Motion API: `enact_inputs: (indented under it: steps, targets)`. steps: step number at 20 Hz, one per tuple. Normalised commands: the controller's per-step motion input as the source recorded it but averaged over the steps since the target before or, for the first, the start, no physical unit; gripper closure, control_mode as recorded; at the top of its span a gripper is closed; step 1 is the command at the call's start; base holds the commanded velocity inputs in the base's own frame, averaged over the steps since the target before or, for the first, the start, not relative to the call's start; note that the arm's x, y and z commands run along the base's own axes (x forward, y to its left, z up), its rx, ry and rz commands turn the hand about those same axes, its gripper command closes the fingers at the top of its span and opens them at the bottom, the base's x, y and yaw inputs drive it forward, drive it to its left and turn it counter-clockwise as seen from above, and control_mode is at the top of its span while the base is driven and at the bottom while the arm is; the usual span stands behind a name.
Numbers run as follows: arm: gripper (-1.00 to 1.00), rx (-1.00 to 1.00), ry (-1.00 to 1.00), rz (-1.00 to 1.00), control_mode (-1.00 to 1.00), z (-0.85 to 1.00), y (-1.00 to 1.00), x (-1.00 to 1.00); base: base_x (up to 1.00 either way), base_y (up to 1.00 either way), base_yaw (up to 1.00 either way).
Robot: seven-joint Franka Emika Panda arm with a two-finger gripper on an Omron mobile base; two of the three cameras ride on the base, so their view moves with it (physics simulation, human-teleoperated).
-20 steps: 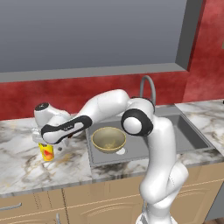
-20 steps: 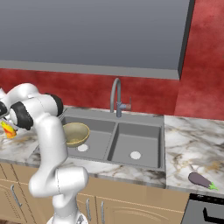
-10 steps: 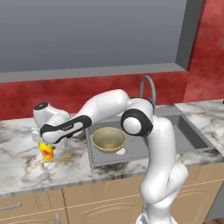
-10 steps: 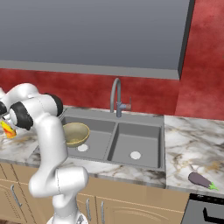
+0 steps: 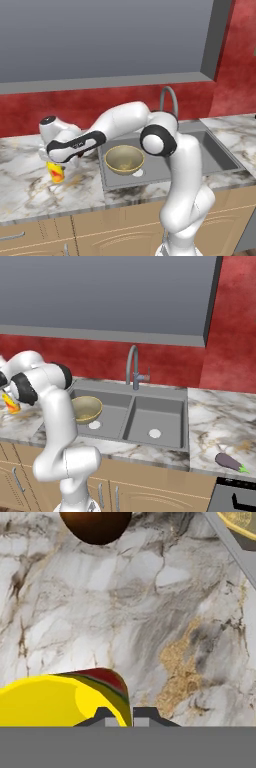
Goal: Remove the eggplant and orange from the sink. Then move the bowl and cup from the counter to the sink for washing.
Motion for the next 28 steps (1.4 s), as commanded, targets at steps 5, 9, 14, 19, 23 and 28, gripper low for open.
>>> enact_inputs:
  steps: [5,9,14,19,23,28]
  targets:
    - [1.00,0.00,0.00,-0.06,-1.00,0.06,-0.30,-0.10,0.00,0.00,0.00]
    - [1.00,0.01,0.01,-0.07,-1.00,0.10,-0.36,-0.11,0.00,0.00,0.00]
    - [1.00,0.02,0.00,-0.08,-1.00,0.11,-0.39,-0.11,0.00,0.00,0.00]
    - [1.00,0.01,0.00,-0.07,-1.00,0.11,-0.40,-0.08,0.00,0.00,0.00]
    - [1.00,0.00,0.00,-0.07,-1.00,0.09,-0.39,-0.04,0.00,0.00,0.00]
    - [1.00,0.00,0.00,-0.08,-1.00,0.07,-0.38,-0.01,0.00,0.00,0.00]
